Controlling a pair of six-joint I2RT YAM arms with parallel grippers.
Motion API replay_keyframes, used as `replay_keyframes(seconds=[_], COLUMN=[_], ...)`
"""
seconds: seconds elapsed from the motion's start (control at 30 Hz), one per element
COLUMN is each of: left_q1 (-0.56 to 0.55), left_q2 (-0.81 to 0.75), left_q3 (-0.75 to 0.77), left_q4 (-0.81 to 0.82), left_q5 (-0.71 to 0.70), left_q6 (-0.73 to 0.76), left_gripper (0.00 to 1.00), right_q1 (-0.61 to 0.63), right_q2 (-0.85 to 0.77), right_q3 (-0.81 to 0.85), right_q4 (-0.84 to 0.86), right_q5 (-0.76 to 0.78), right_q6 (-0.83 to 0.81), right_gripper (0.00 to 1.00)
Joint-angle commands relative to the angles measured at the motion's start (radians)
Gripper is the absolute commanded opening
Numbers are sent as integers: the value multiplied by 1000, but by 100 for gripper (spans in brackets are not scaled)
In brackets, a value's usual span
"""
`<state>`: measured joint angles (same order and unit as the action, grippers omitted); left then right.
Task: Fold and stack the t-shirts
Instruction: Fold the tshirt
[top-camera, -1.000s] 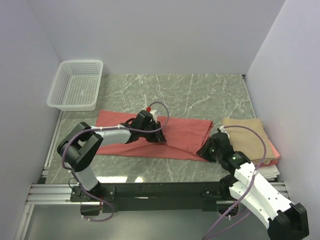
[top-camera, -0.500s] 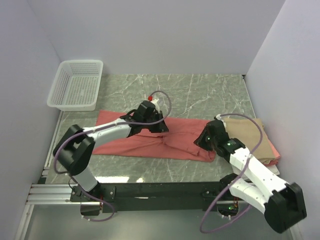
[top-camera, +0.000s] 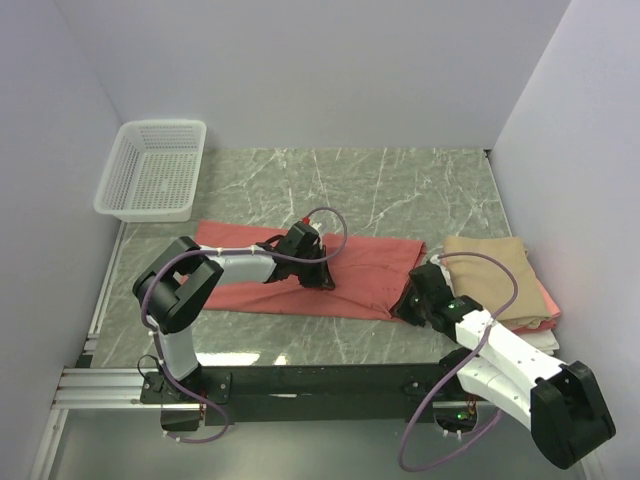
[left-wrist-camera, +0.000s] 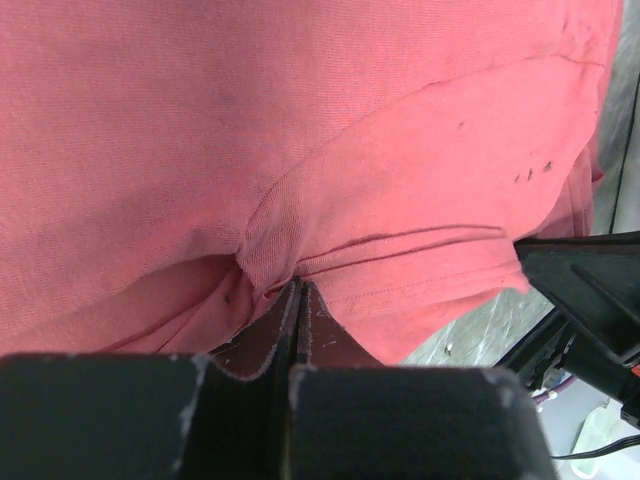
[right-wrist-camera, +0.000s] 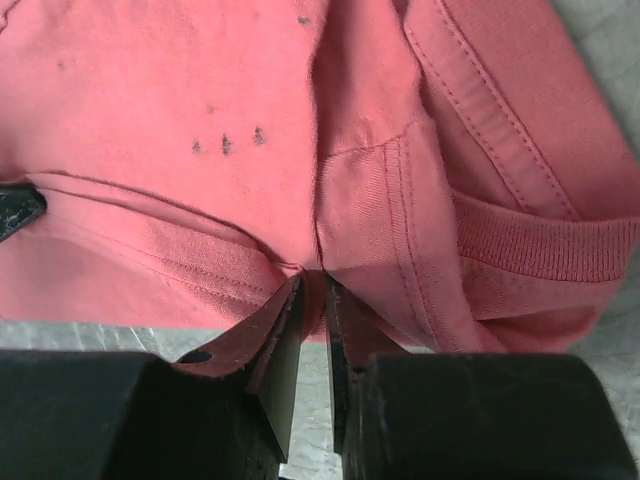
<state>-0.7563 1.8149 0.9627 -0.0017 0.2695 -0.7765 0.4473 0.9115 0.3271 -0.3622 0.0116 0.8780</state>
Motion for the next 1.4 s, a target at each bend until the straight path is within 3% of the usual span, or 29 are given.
replay_keyframes(seconds=[0.0, 0.43, 0.93, 1.37], left_q1=[-6, -6, -23, -29], left_q2=[-9, -72, -60, 6], left_q3=[-12, 51, 82, 48], left_q4=[34, -34, -8, -20], left_q5=[0, -10, 49, 47], left_q6=[-7, 32, 28, 40], left_gripper=[2, 9, 8, 7], right_q1=[7, 10, 103, 111], right_q2=[-25, -204, 165, 195], right_q3=[-11, 136, 213, 67], right_q4=[6, -167, 78, 62], right_q5=[4, 57, 8, 79], right_q6=[27, 10, 19, 79], right_gripper=[22, 22, 21, 21])
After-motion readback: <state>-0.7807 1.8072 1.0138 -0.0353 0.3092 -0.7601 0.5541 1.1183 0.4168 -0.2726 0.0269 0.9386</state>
